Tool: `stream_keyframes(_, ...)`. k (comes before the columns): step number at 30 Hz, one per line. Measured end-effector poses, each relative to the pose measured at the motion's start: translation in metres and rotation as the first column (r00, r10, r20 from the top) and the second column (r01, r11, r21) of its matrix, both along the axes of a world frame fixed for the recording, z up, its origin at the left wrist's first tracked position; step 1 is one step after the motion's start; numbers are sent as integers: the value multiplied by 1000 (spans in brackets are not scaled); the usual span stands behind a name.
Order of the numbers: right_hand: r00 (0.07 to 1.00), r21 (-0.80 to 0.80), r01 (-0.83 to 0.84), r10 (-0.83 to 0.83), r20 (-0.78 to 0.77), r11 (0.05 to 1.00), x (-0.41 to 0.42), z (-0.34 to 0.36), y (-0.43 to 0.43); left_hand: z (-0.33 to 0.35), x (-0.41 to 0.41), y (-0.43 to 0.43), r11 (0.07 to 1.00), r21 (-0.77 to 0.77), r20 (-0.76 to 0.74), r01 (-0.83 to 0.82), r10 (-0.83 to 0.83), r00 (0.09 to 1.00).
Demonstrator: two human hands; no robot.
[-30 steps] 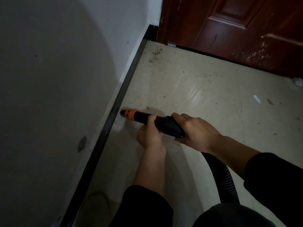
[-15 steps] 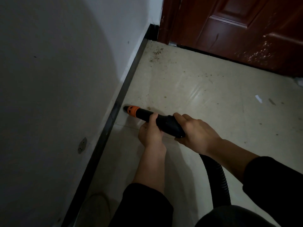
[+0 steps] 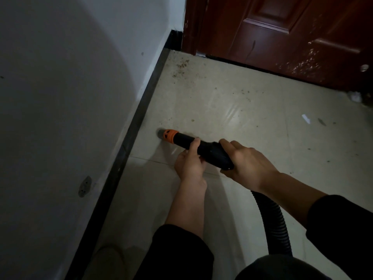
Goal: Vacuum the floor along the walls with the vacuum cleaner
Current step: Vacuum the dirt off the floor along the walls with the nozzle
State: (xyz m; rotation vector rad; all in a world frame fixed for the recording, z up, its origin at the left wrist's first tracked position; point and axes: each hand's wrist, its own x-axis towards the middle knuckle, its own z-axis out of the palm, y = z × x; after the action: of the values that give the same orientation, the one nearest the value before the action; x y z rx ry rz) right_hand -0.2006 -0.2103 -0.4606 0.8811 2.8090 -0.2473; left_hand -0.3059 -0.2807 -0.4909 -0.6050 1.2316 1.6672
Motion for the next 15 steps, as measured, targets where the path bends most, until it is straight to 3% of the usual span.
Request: stream_keyframes(15, 997, 22, 78, -78, -4, 997, 38, 0, 15, -8, 28, 24, 990, 50, -4, 132, -132, 991)
